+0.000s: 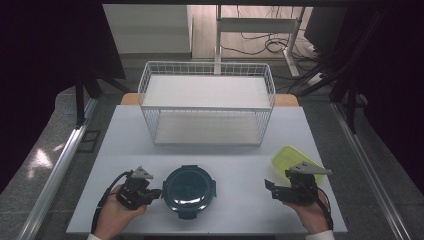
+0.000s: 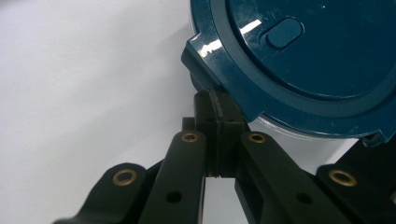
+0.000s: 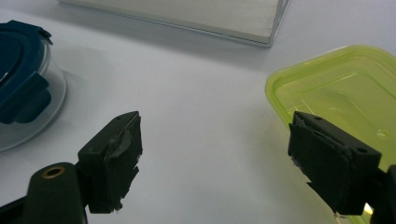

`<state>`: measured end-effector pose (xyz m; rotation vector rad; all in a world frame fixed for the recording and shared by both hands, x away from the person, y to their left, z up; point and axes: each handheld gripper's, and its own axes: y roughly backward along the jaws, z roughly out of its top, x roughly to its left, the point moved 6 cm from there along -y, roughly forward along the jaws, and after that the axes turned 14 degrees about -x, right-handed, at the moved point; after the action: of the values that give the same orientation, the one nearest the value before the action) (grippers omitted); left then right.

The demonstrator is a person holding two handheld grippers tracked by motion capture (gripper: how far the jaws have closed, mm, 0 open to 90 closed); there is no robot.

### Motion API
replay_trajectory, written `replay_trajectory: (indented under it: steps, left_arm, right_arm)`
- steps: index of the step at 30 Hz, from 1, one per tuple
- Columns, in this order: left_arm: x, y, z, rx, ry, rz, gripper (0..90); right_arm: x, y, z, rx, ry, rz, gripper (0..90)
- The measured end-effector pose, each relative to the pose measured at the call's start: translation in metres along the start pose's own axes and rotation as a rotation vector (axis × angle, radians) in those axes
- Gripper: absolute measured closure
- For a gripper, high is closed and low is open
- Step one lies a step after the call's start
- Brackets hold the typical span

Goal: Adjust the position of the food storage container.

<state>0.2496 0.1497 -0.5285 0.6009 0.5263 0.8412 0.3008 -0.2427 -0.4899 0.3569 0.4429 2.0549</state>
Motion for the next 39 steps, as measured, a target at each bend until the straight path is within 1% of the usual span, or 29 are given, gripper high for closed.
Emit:
replay_trajectory:
  steps: [1,4,6,7,11,13,19,20,25,26,28,31,32,33,34,36,37,39]
  left_arm:
    - [0.0,0.0,0.0,0.0,0.0,0.0,90.0]
    - [-0.006,-0.004,0.003,0.001,-0.007,-0.009,90.0]
    - [-0.011,-0.008,0.006,0.005,-0.015,-0.023,90.0]
    - [-0.011,-0.008,0.006,0.005,-0.015,-0.023,90.0]
    - [-0.018,-0.015,0.01,0.0,-0.009,-0.049,90.0]
    - [-0.023,-0.019,0.014,0.002,-0.02,-0.058,90.0]
    - [-0.028,-0.026,0.02,0.004,-0.023,-0.071,90.0]
    - [-0.029,-0.028,0.021,-0.001,-0.016,-0.073,90.0]
    - [-0.032,-0.034,0.025,-0.001,-0.026,-0.083,90.0]
    - [-0.033,-0.035,0.026,-0.004,-0.02,-0.083,90.0]
    - [-0.034,-0.036,0.027,-0.004,-0.026,-0.083,90.0]
    - [-0.035,-0.036,0.027,-0.008,-0.027,-0.089,90.0]
    - [-0.033,-0.036,0.026,-0.013,-0.027,-0.105,90.0]
    - [-0.033,-0.036,0.026,-0.013,-0.027,-0.105,90.0]
    - [-0.032,-0.036,0.026,-0.012,-0.024,-0.119,90.0]
    - [-0.024,-0.034,0.024,-0.023,-0.044,-0.084,90.0]
    - [-0.021,-0.031,0.024,-0.03,-0.046,-0.078,90.0]
    - [-0.018,-0.025,0.026,-0.074,-0.027,-0.068,90.0]
  right_arm:
    - [0.0,0.0,0.0,0.0,0.0,0.0,17.7]
    - [0.0,0.0,0.0,0.001,-0.001,0.0,17.7]
    - [0.0,0.0,0.0,0.0,-0.001,0.0,17.7]
    - [0.0,0.0,0.0,0.0,-0.001,0.0,17.7]
    - [0.001,-0.001,0.0,0.003,0.0,0.0,17.7]
    - [0.001,-0.001,0.0,0.004,-0.001,0.002,17.7]
    - [0.002,-0.002,0.0,0.003,-0.001,0.006,17.7]
    - [0.002,-0.002,0.0,0.003,-0.001,0.007,17.7]
    - [0.003,-0.004,0.001,0.002,-0.002,0.013,17.7]
    - [0.003,-0.005,0.001,0.003,-0.002,0.014,17.7]
    - [0.004,-0.006,0.002,0.002,0.0,0.018,17.7]
    - [0.006,-0.006,0.003,-0.006,0.004,0.021,17.8]
    - [0.007,-0.007,0.004,-0.013,0.004,0.02,17.7]
    - [0.007,-0.007,0.004,-0.013,0.004,0.02,17.7]
    - [0.008,-0.006,0.005,-0.017,0.006,0.023,17.8]
    - [0.01,-0.005,0.007,-0.029,0.012,0.03,17.7]
    - [0.011,-0.004,0.008,-0.033,0.011,0.034,17.7]
    - [0.012,-0.003,0.01,-0.041,0.005,0.038,17.7]
